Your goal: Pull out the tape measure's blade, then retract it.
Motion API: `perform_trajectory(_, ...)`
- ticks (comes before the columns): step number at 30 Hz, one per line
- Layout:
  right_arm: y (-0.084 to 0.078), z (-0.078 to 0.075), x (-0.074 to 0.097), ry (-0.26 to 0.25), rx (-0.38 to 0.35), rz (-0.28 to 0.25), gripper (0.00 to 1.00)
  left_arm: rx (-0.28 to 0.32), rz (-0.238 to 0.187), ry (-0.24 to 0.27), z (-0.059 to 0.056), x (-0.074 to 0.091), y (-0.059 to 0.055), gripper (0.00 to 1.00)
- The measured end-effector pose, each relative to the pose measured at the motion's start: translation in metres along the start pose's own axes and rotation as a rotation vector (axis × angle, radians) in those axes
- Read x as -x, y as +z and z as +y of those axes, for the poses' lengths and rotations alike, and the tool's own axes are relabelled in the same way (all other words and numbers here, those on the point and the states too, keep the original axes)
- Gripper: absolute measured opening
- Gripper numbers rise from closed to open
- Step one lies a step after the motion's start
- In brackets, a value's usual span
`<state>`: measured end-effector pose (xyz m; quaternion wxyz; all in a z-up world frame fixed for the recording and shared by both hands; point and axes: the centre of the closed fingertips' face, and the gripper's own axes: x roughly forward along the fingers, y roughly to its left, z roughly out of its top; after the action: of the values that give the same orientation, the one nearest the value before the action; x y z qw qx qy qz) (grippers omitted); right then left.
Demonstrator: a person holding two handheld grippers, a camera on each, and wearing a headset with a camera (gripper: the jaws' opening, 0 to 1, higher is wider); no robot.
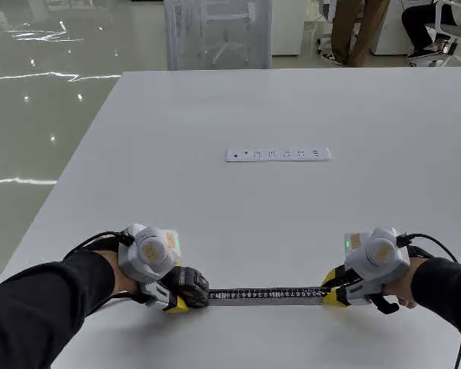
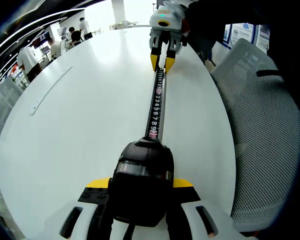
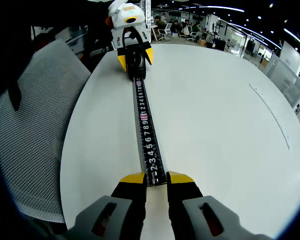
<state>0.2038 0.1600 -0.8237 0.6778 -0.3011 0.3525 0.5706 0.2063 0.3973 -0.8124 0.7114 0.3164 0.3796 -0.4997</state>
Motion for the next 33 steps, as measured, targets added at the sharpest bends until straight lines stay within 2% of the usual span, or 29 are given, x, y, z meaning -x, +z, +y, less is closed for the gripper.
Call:
perform_trajectory(6,-0.001,0.0,0.0,-0.001,0.015,0.014,0.13,-0.002,-0.003,0.008,0.001,0.0,0.0,0.37)
perform_trajectory(13,-0.001,0.0,-0.001,-0.011,-0.009,0.01,0.14,-0.019,-0.048,0.049,0.002,-0.001,0.003,0.38)
perform_trajectory(15,-0.002,-0.001,-0.001,-0.03,-0.047,0.016,0.15,0.016,-0.041,0.061,0.004,-0.001,-0.002,0.39)
perform_trajectory(17,-0.001,-0.003,-0.001,-0.044,-0.047,0.015,0.17,0.031,-0.047,0.073,0.007,-0.001,-0.004,0.41)
perform_trajectory(19,0.0,-0.005,0.0,-0.071,-0.042,0.011,0.22,0.087,-0.042,0.105,0.013,0.001,-0.009,0.48)
perform_trajectory(20,0.0,-0.005,0.0,-0.079,-0.053,0.01,0.26,0.115,-0.061,0.116,0.016,0.004,-0.008,0.53)
perform_trajectory(22,0.001,-0.009,0.002,-0.118,-0.065,-0.008,0.33,0.13,-0.098,0.179,0.028,0.011,-0.006,0.7)
perform_trajectory(24,0.005,-0.011,0.006,-0.151,-0.094,-0.054,0.34,0.219,-0.124,0.191,0.033,0.016,-0.007,0.87)
perform_trajectory(25,0.006,-0.013,0.009,-0.175,-0.101,-0.078,0.36,0.27,-0.136,0.194,0.036,0.02,-0.009,0.91)
perform_trajectory(27,0.009,-0.013,0.014,-0.197,-0.132,-0.105,0.44,0.311,-0.153,0.191,0.037,0.025,-0.011,0.96)
perform_trajectory(29,0.012,-0.01,0.019,-0.191,-0.18,-0.15,0.51,0.352,-0.207,0.217,0.04,0.034,-0.009,1.0)
perform_trajectory(30,0.013,-0.009,0.024,-0.199,-0.194,-0.173,0.56,0.403,-0.258,0.225,0.041,0.039,-0.008,1.0)
perform_trajectory(32,0.011,-0.01,0.033,-0.236,-0.194,-0.188,0.59,0.459,-0.304,0.238,0.04,0.047,-0.01,1.0)
perform_trajectory(33,0.009,-0.01,0.036,-0.246,-0.204,-0.196,0.6,0.465,-0.314,0.246,0.04,0.049,-0.012,1.0)
